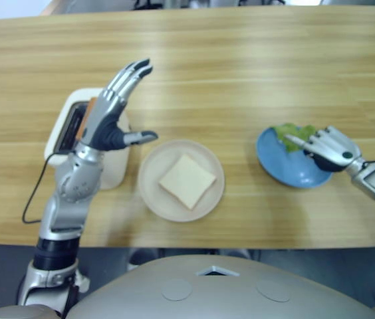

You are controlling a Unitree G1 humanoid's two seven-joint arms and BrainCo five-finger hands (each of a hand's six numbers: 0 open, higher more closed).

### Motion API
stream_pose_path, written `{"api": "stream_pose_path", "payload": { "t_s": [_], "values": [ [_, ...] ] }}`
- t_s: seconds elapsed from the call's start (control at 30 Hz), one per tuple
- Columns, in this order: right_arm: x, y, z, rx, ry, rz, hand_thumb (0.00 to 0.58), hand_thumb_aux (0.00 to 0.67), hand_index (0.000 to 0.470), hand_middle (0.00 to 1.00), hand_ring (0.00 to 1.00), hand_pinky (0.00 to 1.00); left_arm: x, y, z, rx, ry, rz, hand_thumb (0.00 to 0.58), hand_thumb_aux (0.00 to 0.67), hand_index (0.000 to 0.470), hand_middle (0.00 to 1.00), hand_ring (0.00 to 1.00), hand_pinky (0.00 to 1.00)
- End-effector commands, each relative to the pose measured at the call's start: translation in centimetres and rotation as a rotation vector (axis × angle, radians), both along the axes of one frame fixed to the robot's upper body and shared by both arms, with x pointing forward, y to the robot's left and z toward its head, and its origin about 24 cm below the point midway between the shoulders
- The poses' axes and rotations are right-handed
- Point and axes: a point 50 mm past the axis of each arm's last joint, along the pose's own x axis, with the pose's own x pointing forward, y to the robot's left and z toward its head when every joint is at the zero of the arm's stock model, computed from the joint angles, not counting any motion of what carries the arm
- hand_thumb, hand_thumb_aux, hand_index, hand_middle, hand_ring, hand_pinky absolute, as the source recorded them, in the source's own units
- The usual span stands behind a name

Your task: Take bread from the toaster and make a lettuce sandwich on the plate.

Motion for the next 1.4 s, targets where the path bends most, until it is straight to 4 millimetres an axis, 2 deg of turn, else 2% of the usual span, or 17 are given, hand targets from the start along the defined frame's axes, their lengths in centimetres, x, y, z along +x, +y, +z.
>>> {"api": "stream_pose_path", "payload": {
  "t_s": [0.03,0.3,0.7,0.87,1.13,1.4],
  "values": [
    [0.2,0.6,1.5,0.014,-0.091,0.038,0.580,0.670,0.460,1.00,1.00,1.00,0.4,-0.1,-0.5,0.011,0.012,0.008,0.000,0.000,0.000,0.00,0.00,0.00],
    [0.1,3.1,2.8,0.092,-0.177,0.120,0.580,0.670,0.460,1.00,1.00,1.00,0.9,0.0,-0.3,0.004,-0.003,0.021,0.000,0.000,0.000,0.00,0.00,0.00],
    [0.1,8.3,4.5,0.231,-0.246,0.284,0.580,0.670,0.460,1.00,1.00,1.00,1.9,0.1,0.0,-0.011,-0.020,0.034,0.000,0.000,0.000,0.00,0.00,0.00],
    [0.2,11.2,4.9,0.317,-0.242,0.372,0.580,0.670,0.460,1.00,1.00,1.00,2.4,0.1,0.2,-0.021,-0.027,0.036,0.000,0.000,0.000,0.00,0.00,0.00],
    [0.2,16.6,4.1,0.419,-0.156,0.531,0.580,0.670,0.460,1.00,1.00,1.00,2.9,0.3,0.3,-0.038,-0.035,0.056,0.000,0.000,0.000,0.00,0.00,0.00],
    [-0.9,19.0,3.1,0.508,-0.037,0.596,0.580,0.670,0.460,1.00,1.00,1.00,3.7,0.3,0.3,-0.047,-0.031,0.069,0.000,0.000,0.000,0.00,0.00,0.00]
  ]
}}
